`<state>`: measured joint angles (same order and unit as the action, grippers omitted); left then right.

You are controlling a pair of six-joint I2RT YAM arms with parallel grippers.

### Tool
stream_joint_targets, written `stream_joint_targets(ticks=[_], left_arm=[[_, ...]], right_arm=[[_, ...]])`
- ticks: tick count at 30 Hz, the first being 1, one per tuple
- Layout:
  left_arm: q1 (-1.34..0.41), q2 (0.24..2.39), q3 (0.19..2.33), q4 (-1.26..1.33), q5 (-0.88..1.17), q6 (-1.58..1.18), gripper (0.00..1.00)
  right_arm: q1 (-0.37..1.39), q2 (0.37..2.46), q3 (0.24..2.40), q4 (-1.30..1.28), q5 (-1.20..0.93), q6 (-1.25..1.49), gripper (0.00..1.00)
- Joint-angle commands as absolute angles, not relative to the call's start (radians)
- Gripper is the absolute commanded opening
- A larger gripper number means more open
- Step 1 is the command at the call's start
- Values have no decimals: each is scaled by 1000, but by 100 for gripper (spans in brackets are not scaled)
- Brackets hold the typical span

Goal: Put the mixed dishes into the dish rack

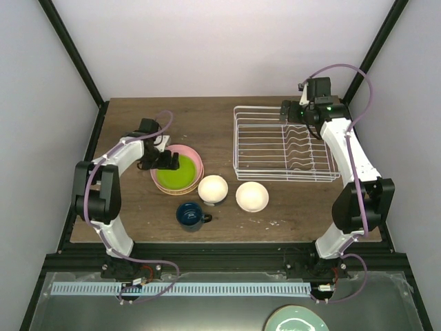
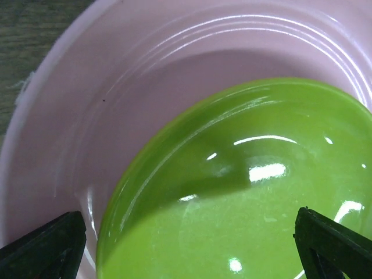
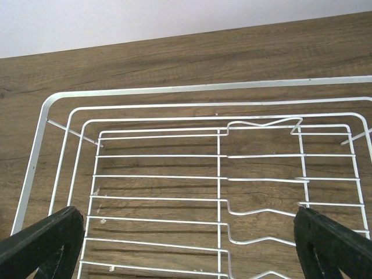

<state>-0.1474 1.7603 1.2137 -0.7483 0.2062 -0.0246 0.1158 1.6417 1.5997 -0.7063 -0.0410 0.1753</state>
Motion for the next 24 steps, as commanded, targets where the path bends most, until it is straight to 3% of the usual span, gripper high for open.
stream_joint_targets(ticks=[1,8,13,24], left_arm=[[-149,1785,1247,-719,187,-10,100],[-149,1787,1202,-691,230,-20,99],[-148,1788,1188,-692,248,-21,91],[-149,1730,1139,-717,254,-27,38]], right_arm=[[127,1617,1591,-727,-20,177,100],[127,1644,1610,-732,-22,170,100],[127,1665,1634,-735,-21,164,100],[131,1737,1724,-769,-17,129,100]])
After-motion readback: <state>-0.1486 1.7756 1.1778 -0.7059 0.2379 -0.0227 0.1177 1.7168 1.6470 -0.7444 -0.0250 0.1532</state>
